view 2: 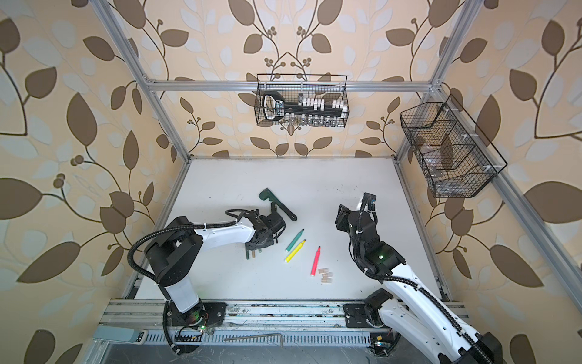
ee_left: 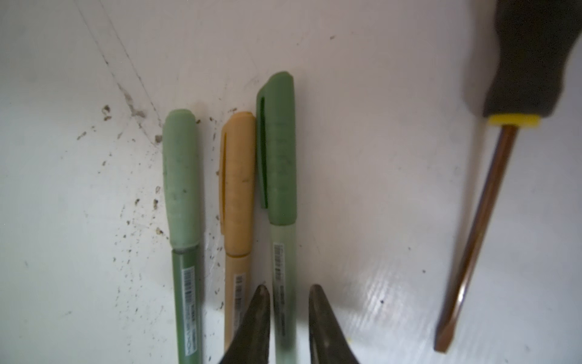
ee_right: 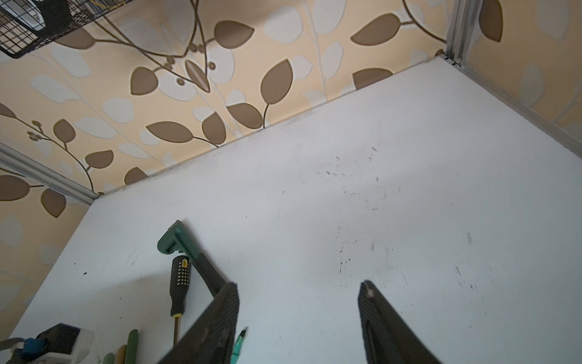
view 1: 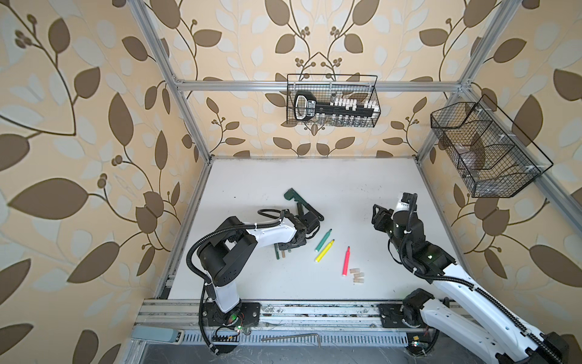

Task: Insert the pens into the pen caps
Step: 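Move the left gripper to the yellow highlighter and close on it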

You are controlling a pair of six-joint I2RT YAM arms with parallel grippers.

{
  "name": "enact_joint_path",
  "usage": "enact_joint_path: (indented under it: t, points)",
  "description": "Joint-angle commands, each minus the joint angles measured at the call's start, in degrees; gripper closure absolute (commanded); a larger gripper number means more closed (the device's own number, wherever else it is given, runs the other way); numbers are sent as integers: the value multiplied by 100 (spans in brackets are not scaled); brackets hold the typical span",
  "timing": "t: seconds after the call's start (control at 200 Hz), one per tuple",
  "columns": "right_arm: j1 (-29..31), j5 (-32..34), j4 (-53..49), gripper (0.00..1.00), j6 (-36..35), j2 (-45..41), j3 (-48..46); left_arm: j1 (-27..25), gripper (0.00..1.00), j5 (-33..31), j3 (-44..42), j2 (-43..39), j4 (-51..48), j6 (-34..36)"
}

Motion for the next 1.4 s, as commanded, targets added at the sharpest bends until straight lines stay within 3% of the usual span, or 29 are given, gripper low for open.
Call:
enact_joint_path:
  t: [0.0,0.14,0.315,0.57,0.835,1.394]
  points:
    - [-17,-58,-77,39,-18,52,53,-324,73,-736,285,-485,-284,97]
    - [-24,-117,-69,39,0,95,66,-966,73,-1418,308,-878,-103,393]
    - [-73,-66,-103,38,3,86,74,-1604,74,-1253,124,-1089,883,1353]
    - [-482,-336,-165,39,113,26,18,-1676,78,-434,652,-311,865,1768]
    - [-788,-727,-117,39,193,133,-34,-1786,76,-323,1113,247,498,1834]
    - [-819,-751,-137,40,190,130,-23,-1788,76,-30,1677,987,-68,1698]
